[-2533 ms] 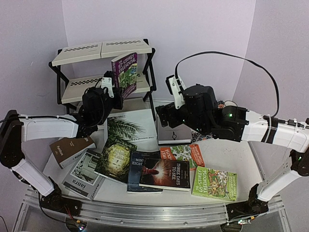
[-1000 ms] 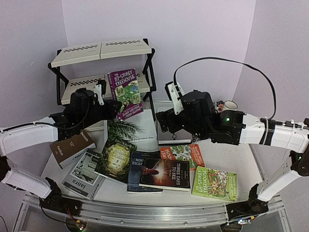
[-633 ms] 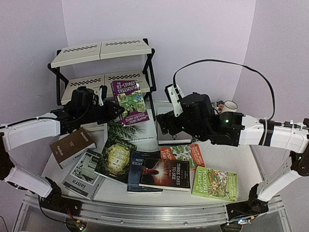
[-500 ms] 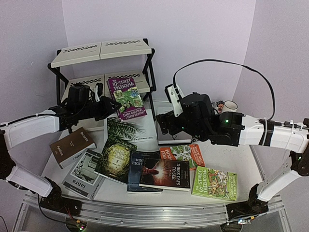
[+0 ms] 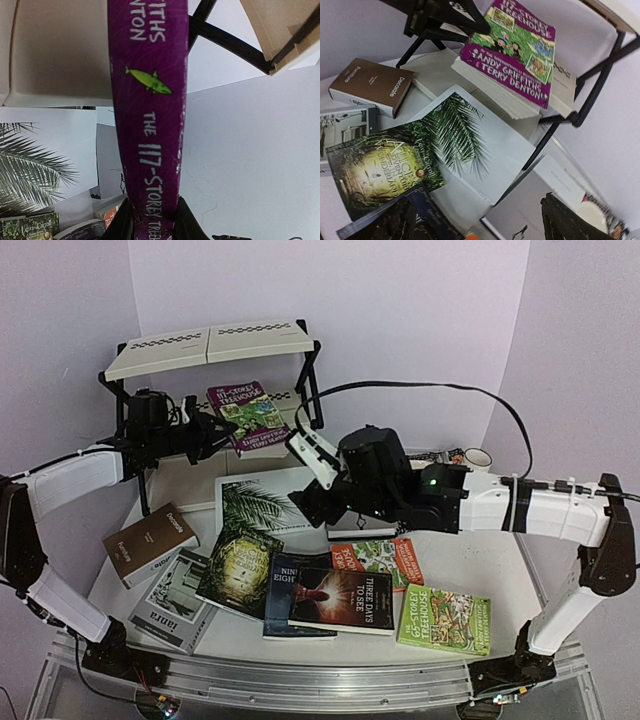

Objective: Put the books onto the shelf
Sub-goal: Pass from the left arm to the right

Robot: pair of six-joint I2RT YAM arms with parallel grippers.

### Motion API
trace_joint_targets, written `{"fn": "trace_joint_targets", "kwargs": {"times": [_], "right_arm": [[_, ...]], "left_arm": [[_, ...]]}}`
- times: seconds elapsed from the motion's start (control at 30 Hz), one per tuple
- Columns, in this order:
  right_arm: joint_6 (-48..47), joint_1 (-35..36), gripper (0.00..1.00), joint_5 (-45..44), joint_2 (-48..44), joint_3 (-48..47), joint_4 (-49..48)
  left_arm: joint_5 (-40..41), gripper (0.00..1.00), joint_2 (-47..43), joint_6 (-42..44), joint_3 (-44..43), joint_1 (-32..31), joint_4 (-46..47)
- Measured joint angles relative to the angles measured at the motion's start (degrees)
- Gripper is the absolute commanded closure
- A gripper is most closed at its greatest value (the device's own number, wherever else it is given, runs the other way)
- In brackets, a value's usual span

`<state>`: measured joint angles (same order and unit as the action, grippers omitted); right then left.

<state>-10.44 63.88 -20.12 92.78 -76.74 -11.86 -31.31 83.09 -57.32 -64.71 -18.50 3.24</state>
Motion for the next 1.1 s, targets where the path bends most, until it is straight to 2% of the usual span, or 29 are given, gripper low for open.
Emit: {"fn": "trace_joint_targets", "kwargs": {"times": [0.2, 0.5, 0.77, 0.87, 1.03, 1.1], "right_arm": [[-17.5, 1.6, 0.1, -0.7, 6.3, -5.3, -4.8], [-42.0, 2.4, 0.03, -7.3, 22.9, -19.0, -13.1], [-55.2, 2.2, 0.07, -10.7, 31.8, -25.6, -20.5], [-57.7, 2.0, 0.13, -11.2, 33.9, -28.7, -21.8], [-60.0, 1.8, 0.41, -11.2, 34.6, -31.1, -23.4], [-60.7, 1.7, 0.56, -11.2, 34.6, -31.6, -23.7]], "left_arm": [[-1.5, 0.95, 0.7, -3.0, 0.0, 1.5, 0.4], [-3.3, 0.95, 0.7, -4.5, 0.0, 2.4, 0.9], [-4.1, 0.94, 0.6, -6.0, 0.0, 3.1, 0.9], [-4.7, 0.94, 0.6, -6.8, 0.0, 3.1, 0.9], [-4.8, 0.91, -1.3, -8.1, 1.6, 3.1, 1.3], [-5.0, 0.91, -2.4, -8.7, 2.4, 3.1, 1.3]]}}
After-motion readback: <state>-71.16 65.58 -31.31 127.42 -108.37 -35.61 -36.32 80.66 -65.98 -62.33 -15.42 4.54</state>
